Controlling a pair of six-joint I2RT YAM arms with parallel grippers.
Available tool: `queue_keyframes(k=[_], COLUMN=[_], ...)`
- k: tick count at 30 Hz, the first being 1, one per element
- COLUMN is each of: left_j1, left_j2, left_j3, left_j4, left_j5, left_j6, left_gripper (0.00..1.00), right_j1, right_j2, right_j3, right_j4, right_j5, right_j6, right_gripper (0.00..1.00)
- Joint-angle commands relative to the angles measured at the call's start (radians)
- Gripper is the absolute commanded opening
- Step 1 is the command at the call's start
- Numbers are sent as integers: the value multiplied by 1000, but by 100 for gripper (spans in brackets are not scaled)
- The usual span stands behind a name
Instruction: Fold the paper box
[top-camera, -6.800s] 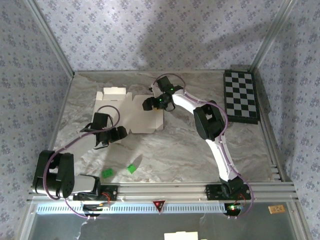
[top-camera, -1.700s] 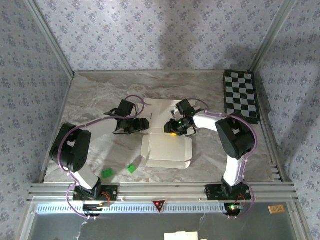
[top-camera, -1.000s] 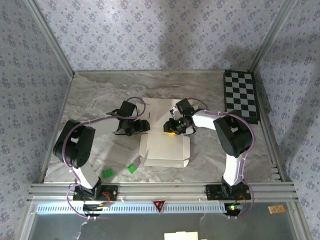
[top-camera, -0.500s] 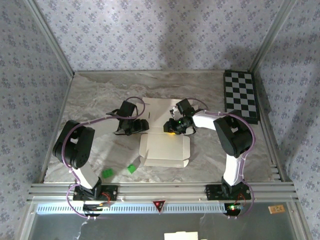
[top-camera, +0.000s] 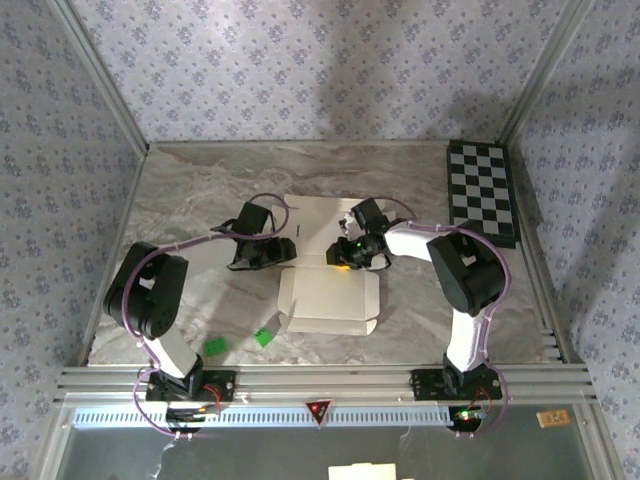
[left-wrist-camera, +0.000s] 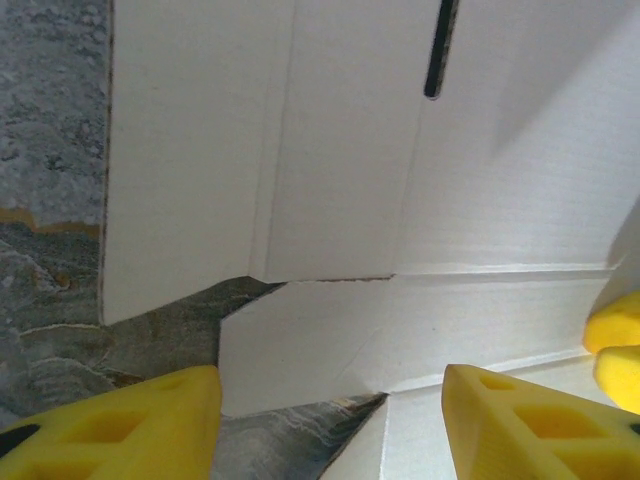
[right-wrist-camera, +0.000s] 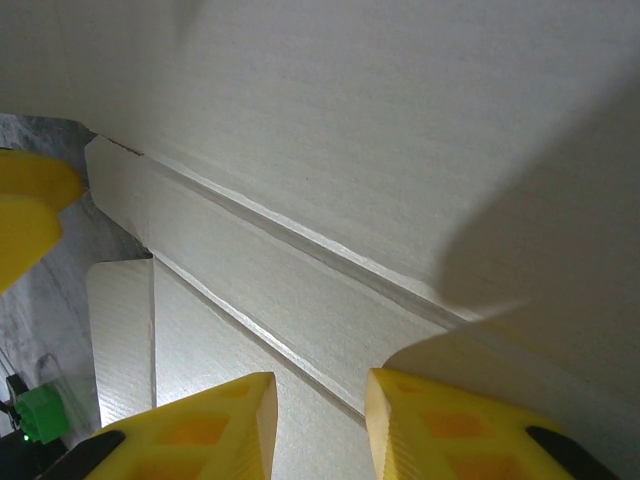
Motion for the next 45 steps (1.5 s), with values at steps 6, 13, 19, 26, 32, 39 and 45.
queue_keyframes(k=[6,13,19,26,32,39,45], left_j1=[3,4,-12,-23,-34,-37,-36], left_j2=[-110,-117,-56,22,53,72,81], left_j3=[0,15,61,118,132,128,114], left_j4=[14,-38,-99,-139,-162,-154,-113], left_j5=[46,9,-53,-73,-117,-114,-71], left_j6=[2,17,57,76,93,92,81], left_gripper=[61,61,61,62,64,66,64], right_j1=[25,26,28,30,32,35,38], right_j2=[24,22,25,21,17,17,19], right_j3=[-29,-31,-31,-33,-33,-33,-24], right_j4=[-85,-86,-85,-88,-89,-86,-92], right_j5=[58,59,58,63,64,64,65], right_j6=[-11,-11,-11,-13,-11,-9,-10], right_gripper=[33,33,33,33,33,33,33])
